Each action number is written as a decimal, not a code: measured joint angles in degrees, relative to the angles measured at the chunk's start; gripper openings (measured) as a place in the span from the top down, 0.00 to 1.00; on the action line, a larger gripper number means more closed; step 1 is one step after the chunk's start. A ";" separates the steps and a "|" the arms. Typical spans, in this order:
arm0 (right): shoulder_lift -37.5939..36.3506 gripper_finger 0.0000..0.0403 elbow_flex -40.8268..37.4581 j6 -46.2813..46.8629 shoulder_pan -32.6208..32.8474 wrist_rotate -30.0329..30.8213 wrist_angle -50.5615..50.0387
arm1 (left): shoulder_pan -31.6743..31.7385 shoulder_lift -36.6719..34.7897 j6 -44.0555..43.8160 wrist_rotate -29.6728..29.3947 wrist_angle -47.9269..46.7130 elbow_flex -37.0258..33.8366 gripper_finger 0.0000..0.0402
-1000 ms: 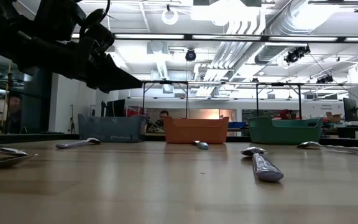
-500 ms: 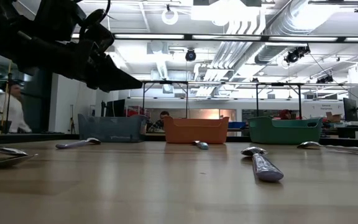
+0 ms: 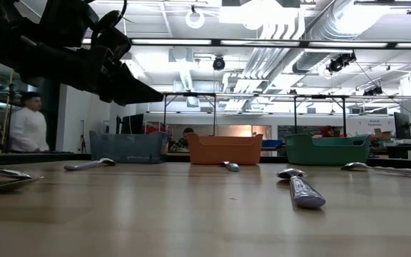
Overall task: Sort silverware by color (type)
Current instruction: Put the purple spoon into the orange bin, then put the blue spoon into the green bin
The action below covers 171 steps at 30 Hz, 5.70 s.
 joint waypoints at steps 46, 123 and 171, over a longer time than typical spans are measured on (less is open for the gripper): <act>-9.14 0.55 12.80 -54.12 -34.89 -4.70 -23.38 | 6.50 -0.02 1.16 -0.45 -0.41 0.02 1.00; -6.97 0.99 21.32 -56.33 -38.63 12.15 -16.95 | 1.91 -0.02 2.53 -0.22 -1.83 0.02 1.00; 44.02 0.75 73.68 -99.56 -88.65 -4.39 -17.45 | 1.76 -0.02 4.10 -1.68 -1.44 0.00 1.00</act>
